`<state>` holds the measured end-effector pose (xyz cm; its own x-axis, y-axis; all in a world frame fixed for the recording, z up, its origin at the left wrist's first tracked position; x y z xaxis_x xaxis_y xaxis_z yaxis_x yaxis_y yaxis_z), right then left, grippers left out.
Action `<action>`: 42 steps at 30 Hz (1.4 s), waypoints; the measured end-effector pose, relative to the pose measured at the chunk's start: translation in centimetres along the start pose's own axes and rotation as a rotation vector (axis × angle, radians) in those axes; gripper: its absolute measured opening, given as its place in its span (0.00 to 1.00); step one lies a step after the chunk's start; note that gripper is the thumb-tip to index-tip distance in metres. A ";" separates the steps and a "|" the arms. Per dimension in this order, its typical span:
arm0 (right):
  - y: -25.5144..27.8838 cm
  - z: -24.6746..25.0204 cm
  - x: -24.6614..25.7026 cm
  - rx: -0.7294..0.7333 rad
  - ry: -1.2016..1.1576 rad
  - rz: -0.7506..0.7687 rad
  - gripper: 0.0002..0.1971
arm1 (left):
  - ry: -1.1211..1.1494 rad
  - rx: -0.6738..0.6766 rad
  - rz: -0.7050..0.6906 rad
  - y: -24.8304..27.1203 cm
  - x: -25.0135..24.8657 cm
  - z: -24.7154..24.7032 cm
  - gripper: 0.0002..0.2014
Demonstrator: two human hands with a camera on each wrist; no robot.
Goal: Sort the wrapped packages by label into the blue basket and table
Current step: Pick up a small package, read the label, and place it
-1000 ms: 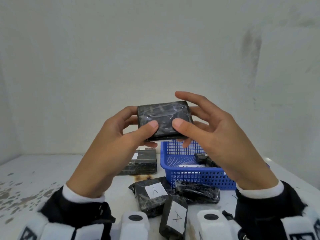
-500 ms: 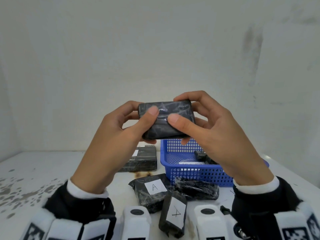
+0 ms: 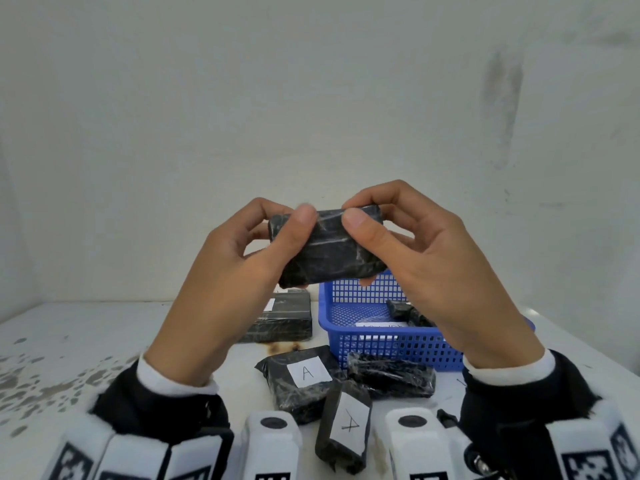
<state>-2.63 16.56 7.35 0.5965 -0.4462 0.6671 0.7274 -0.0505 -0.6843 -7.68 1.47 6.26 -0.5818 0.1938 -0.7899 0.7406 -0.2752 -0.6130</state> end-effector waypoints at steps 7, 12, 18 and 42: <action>0.1 0.4 0.0 -0.023 0.050 -0.012 0.19 | 0.118 0.049 0.083 0.1 0.2 -0.2 0.12; 0.1 0.0 -0.8 0.026 -0.092 -0.127 0.25 | 0.154 -0.015 0.005 -0.2 -0.1 0.8 0.27; -0.1 0.1 -1.1 0.011 -0.115 -0.141 0.18 | 0.148 0.065 0.077 -0.1 0.5 0.0 0.20; 0.2 0.6 -0.3 0.010 -0.028 -0.094 0.11 | 0.066 0.037 0.031 0.2 0.1 -0.5 0.23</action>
<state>-2.51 17.22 7.18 0.5348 -0.4147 0.7362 0.7837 -0.0822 -0.6156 -7.41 1.89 6.06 -0.5345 0.2462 -0.8085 0.7441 -0.3167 -0.5883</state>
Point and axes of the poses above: each hand's wrist, its own y-axis away from the middle knuckle, its own z-axis out of the back of the hand, x = y × z, the point moved 8 cm from there along -y, towards the middle knuckle, and after that the axes turned 8 degrees about y, right-handed, at the moved point
